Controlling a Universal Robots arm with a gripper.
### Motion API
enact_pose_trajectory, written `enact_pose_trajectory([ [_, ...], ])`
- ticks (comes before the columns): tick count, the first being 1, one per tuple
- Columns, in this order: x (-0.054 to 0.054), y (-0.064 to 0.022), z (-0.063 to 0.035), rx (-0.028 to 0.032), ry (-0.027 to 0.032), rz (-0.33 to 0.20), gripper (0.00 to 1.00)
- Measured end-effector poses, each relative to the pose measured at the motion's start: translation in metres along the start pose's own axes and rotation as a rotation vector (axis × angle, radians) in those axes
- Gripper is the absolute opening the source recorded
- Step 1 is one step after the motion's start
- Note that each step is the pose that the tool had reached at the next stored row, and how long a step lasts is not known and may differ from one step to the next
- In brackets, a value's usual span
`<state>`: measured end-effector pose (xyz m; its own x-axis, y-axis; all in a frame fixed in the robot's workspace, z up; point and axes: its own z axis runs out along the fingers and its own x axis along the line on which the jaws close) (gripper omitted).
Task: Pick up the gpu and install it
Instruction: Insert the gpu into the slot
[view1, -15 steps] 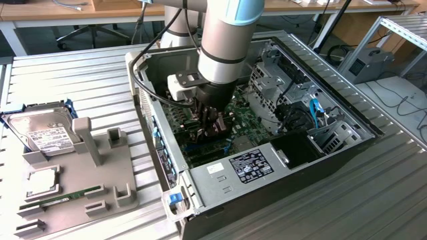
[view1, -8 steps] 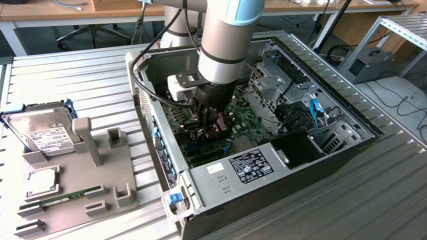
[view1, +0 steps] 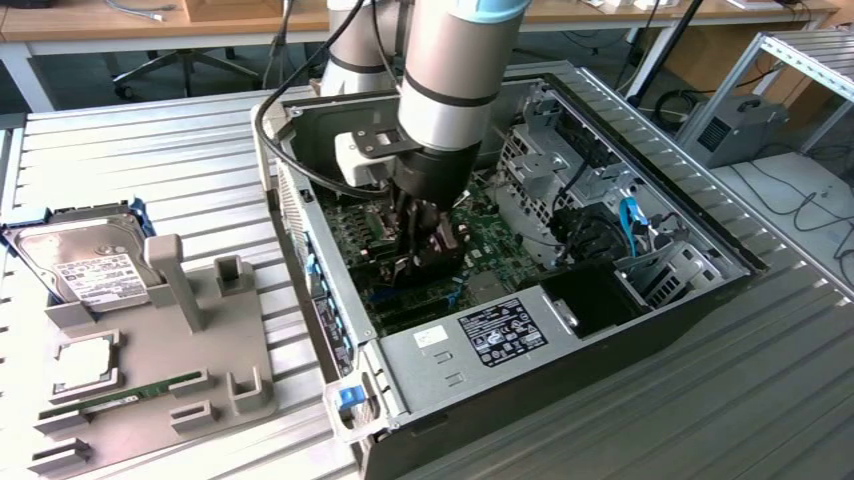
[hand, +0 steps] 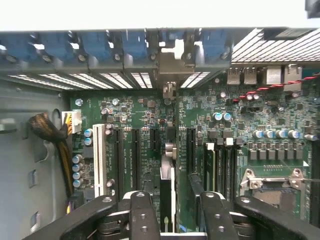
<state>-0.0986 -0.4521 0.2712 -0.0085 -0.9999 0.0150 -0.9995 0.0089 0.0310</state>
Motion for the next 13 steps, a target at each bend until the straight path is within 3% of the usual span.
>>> enact_pose_trajectory([
  [10,-0.001,0.0003,-0.0257,-0.0001,-0.0046,0.000,0.40],
  [12,-0.001,-0.0016,-0.0261,-0.0012,-0.0113,-0.002,0.38],
  [13,-0.001,-0.0038,-0.0262,-0.0035,-0.0177,-0.003,0.31],
])
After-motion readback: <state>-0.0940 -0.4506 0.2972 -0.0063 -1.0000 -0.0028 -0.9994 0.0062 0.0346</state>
